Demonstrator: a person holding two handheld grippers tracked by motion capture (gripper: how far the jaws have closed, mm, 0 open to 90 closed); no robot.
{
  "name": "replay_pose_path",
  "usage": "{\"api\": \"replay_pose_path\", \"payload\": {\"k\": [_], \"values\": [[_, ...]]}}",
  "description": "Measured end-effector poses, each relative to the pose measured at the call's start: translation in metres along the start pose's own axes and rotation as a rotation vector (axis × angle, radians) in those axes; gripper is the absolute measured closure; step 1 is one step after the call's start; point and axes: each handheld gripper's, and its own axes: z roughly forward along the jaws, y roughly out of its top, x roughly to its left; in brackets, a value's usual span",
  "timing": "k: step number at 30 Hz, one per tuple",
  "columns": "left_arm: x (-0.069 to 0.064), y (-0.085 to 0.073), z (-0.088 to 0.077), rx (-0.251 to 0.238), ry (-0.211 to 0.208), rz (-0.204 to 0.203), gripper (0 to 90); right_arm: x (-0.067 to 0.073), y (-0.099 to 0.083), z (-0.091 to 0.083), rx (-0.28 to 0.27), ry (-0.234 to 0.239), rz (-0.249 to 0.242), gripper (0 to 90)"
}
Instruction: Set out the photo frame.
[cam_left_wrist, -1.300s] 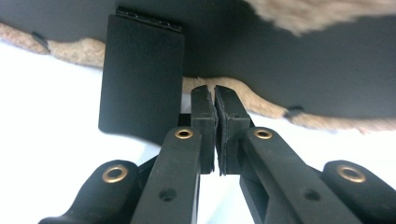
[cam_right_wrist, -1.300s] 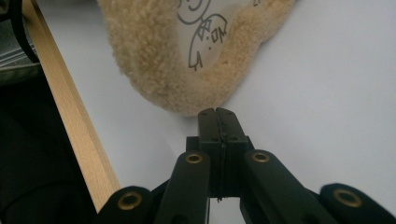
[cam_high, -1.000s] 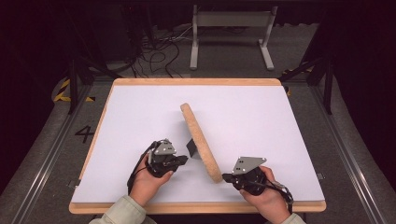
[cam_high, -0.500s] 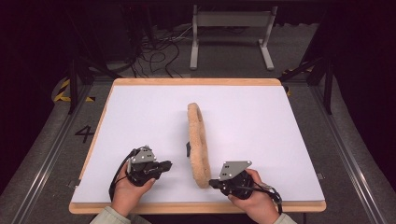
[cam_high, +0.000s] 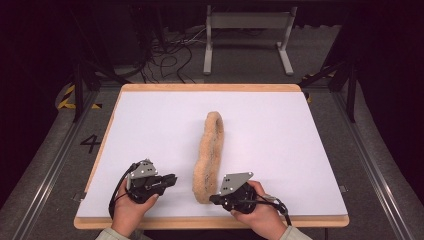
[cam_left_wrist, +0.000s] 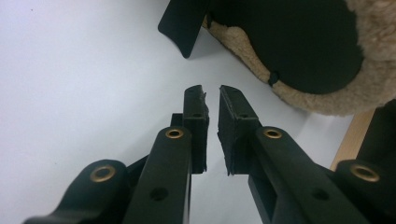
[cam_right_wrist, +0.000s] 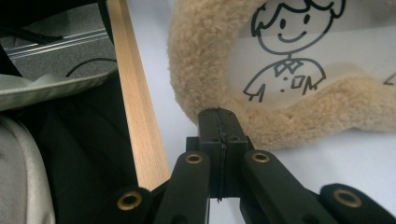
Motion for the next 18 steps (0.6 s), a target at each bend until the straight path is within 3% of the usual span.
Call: {"api": "replay_pose_path", "payload": {"k": [11,18], "values": [[0.005,-0.007,-0.010,-0.023,0.009,-0.045,75.1,0.002,0.013,0.016,-0.013,0.033,-0.023,90.0],[0.004,-0.007,-0.018,-0.030,-0.025,-0.070,65.0,0.002,0.015,0.018,-0.014,0.028,-0.047,90.0]]}}
